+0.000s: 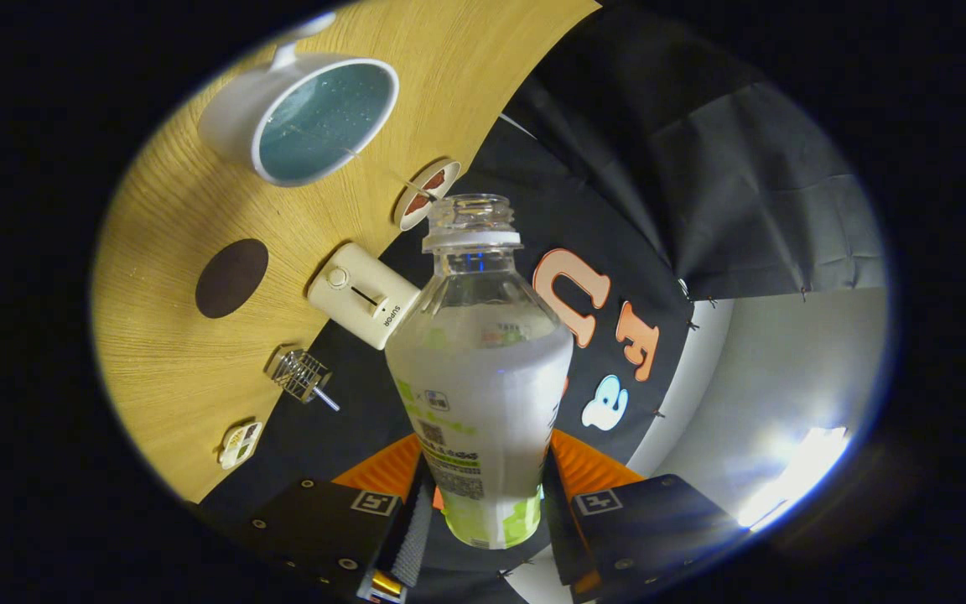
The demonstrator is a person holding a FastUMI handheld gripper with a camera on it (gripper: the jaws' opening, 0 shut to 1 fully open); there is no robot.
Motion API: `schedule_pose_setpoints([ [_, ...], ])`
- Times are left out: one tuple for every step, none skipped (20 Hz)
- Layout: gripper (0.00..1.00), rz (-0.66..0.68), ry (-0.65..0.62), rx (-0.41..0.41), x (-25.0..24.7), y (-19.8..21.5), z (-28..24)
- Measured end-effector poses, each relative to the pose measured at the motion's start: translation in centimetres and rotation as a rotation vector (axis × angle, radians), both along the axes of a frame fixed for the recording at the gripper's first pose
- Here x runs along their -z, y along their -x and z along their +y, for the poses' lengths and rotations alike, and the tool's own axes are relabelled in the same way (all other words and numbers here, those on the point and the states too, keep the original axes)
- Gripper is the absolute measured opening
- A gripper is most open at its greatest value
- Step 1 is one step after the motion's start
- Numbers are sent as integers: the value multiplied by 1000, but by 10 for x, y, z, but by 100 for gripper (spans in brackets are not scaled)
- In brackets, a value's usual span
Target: Take the bottle from table, then pour the juice into the cup, finally place the bottle on the coaster
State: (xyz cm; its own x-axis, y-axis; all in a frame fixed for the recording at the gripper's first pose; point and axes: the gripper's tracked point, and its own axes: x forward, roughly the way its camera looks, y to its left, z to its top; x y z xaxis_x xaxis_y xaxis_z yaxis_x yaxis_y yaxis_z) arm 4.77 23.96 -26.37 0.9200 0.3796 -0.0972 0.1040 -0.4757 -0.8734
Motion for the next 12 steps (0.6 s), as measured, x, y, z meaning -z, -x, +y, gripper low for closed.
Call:
schedule_pose_setpoints([
  [61, -5, 10, -8, -1, 0, 0],
  [61, -8, 21, -15, -2, 1, 2],
  [61, -2, 21, -12, 0, 4, 1],
  [61, 5, 16, -11, 2, 2, 2],
  [61, 11, 13, -7, 3, 2, 2],
  [61, 18, 6, -3, 5, 2, 2],
  [61, 39, -11, 11, 8, 2, 1],
  [61, 81, -39, 36, 15, 2, -2],
  [61, 141, -74, 66, 27, 3, -6],
  [61, 200, -107, 87, 40, 5, -8],
  [61, 245, -126, 110, 48, 7, -11],
  [62, 274, -145, 127, 55, 9, -13],
])
